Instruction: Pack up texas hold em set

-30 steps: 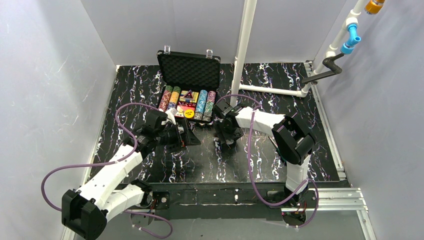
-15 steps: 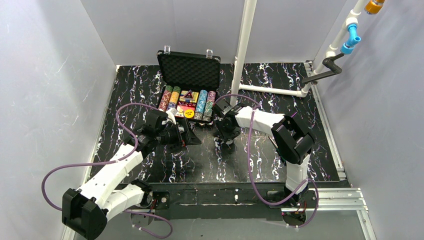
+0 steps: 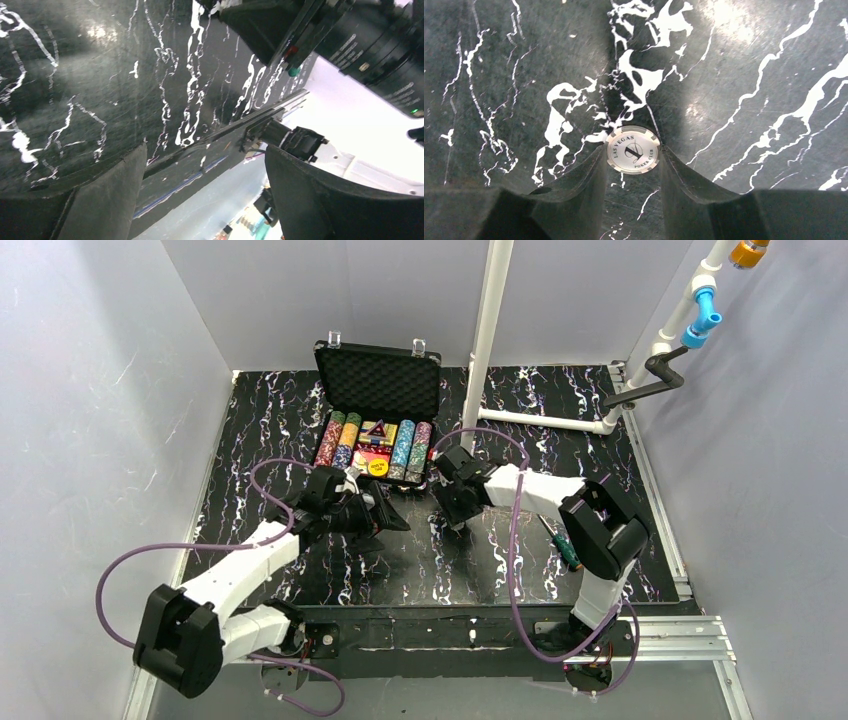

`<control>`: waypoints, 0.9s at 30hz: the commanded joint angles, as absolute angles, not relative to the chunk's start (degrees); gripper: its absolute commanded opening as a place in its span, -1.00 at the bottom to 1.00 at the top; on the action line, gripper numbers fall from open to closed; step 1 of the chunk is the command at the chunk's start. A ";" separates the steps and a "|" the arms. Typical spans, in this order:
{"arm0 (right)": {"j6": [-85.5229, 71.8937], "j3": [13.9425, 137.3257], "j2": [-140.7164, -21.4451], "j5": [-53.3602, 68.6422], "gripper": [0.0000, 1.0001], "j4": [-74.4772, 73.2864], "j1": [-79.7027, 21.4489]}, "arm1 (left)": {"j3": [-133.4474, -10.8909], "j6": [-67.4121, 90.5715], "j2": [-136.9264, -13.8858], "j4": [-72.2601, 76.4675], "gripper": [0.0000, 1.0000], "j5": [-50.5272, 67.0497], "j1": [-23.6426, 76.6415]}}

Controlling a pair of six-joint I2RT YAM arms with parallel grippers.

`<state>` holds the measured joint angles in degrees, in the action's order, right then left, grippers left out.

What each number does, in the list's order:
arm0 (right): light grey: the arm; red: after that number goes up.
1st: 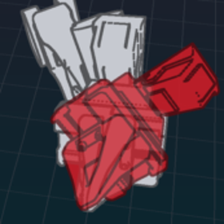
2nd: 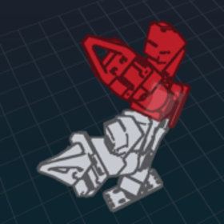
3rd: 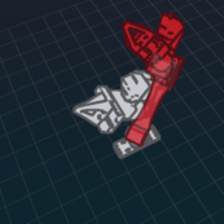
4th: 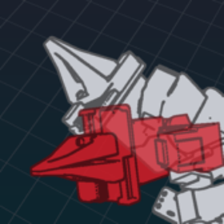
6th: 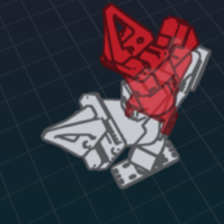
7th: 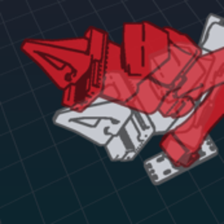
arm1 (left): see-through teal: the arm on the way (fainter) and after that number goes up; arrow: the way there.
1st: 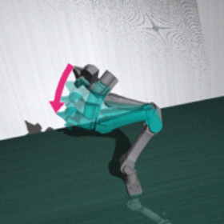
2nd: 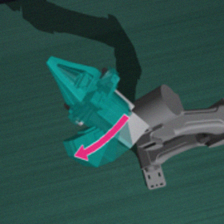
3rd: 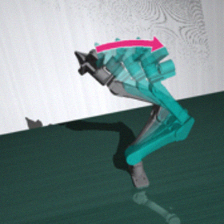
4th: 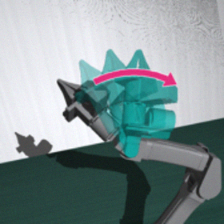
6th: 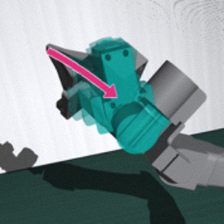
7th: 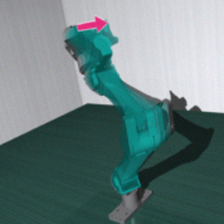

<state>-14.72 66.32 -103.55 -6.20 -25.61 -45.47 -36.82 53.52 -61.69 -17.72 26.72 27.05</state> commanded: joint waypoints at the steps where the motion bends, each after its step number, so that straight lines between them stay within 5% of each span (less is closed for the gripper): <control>1: -12.88 62.94 -99.59 -1.86 -0.83 -20.65 -45.81 | -36.30 58.53 -65.76 -8.99 0.69 32.10 26.47; 4: -12.17 60.93 -97.84 -0.38 -0.97 -18.71 -45.79 | -36.41 59.50 -69.59 -4.62 0.60 34.12 25.97; 13: -12.05 57.87 -94.16 -0.41 -0.97 -17.07 -45.83 | -37.13 59.49 -75.61 -0.51 0.33 35.32 25.05; 21: -19.56 57.87 -85.57 -6.14 -0.08 -26.34 -45.67 | -45.67 47.38 -76.40 -13.55 0.31 22.63 32.65; 27: -31.05 52.35 -72.72 -13.84 0.23 -34.95 -44.07 | -63.76 37.51 -89.41 -30.67 0.44 -1.00 44.98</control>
